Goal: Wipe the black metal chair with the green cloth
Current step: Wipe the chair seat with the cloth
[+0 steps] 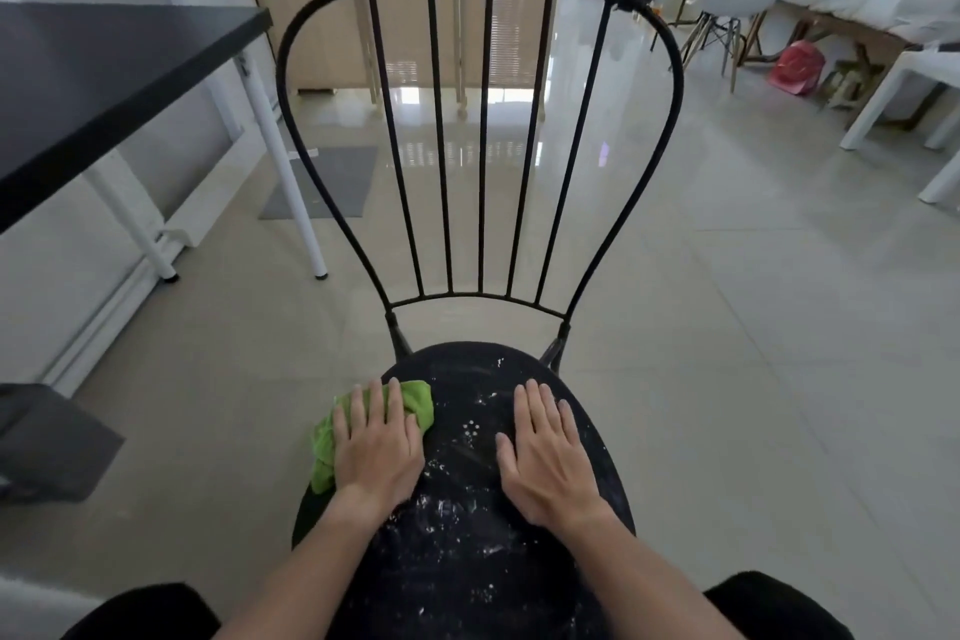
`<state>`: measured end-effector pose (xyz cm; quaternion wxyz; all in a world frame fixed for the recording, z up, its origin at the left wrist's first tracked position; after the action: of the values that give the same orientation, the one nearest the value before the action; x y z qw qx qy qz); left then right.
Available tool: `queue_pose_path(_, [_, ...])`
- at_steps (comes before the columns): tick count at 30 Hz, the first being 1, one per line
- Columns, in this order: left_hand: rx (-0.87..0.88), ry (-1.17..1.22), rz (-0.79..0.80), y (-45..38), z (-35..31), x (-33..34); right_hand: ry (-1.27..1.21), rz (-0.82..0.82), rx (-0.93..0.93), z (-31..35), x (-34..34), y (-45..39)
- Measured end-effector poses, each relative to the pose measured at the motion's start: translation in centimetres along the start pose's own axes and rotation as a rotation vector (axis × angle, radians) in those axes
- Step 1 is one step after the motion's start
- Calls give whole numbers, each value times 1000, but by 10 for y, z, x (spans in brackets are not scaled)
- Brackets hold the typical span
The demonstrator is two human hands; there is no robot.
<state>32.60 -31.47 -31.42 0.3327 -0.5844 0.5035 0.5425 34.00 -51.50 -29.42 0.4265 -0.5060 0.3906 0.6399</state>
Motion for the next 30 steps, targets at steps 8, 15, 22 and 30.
queue_pose_path(8, [176,-17,9,-40,-68,5,-77,-47,219,-57,1,30])
queue_pose_path(15, [462,-24,8,-31,-131,19,-254,33,268,-82,21,67])
queue_pose_path(22, [695,30,18,14,-126,28,-325,50,225,-85,23,69])
queue_pose_path(30, [245,65,55,-40,-147,24,-310,119,160,-92,21,70])
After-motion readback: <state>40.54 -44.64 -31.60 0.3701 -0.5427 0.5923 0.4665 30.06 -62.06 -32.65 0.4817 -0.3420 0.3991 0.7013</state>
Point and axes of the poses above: each hand's wrist, its own y-axis away from the middle knuckle, its own x-axis out of the palm, z = x × y, the point moved 7 cm from there along -y, towards the middle knuckle, and after that the axes turned 4 degrees about y, right-handed, at the moved point
